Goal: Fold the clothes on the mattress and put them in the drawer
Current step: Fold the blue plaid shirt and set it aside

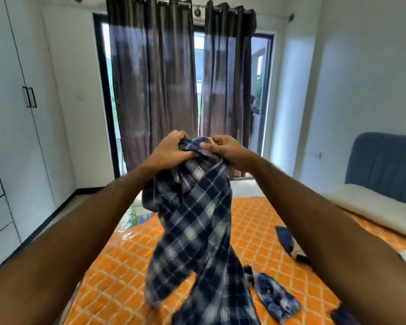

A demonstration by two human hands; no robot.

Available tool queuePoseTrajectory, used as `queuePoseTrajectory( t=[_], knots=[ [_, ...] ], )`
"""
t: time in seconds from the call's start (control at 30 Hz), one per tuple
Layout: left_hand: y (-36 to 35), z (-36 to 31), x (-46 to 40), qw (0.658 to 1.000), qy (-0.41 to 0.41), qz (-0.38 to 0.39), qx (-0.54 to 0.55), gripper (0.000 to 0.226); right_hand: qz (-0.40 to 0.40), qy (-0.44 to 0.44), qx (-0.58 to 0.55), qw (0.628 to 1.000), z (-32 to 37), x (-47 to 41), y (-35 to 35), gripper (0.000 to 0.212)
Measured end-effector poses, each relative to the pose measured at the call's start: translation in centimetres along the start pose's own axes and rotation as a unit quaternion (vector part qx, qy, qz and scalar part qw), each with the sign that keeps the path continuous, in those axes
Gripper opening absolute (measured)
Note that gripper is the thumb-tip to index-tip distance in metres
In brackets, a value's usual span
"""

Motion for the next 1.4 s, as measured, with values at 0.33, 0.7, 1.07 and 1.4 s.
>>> queuePoseTrajectory(
  t=[0.33,0.7,1.07,1.4],
  knots=[
    [7.6,-8.2,-4.6,0.974,-0.126,-0.052,-0.184,0.041,-0.072,0.009,0.386,0.920,5.3,-0.3,4.6,0.012],
    [12.8,-7.6,-4.5,0.953,-0.051,-0.077,-0.287,0.058,-0.069,0.032,0.119,0.990,7.3,1.0,8.9,0.024],
    [13.4,-7.3,-4.3,0.991,-0.078,-0.008,-0.110,0.037,-0.059,0.177,0.590,0.786,8.0,1.2,7.3,0.041],
    [5.7,-0.6,-1.1,0.948,0.136,-0.040,0.283,0.007,-0.013,0.164,0.298,0.940,9.4,1.3,5.0,0.027]
  ],
)
Point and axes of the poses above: each hand's wrist, its own x-axis away from the middle knuckle, its own y-axis out of the back of the hand, z = x × y, the point moved 4 cm from there along -x, towards the middle knuckle, and after that the axes turned 2 degrees about x, right-handed, at the moved point
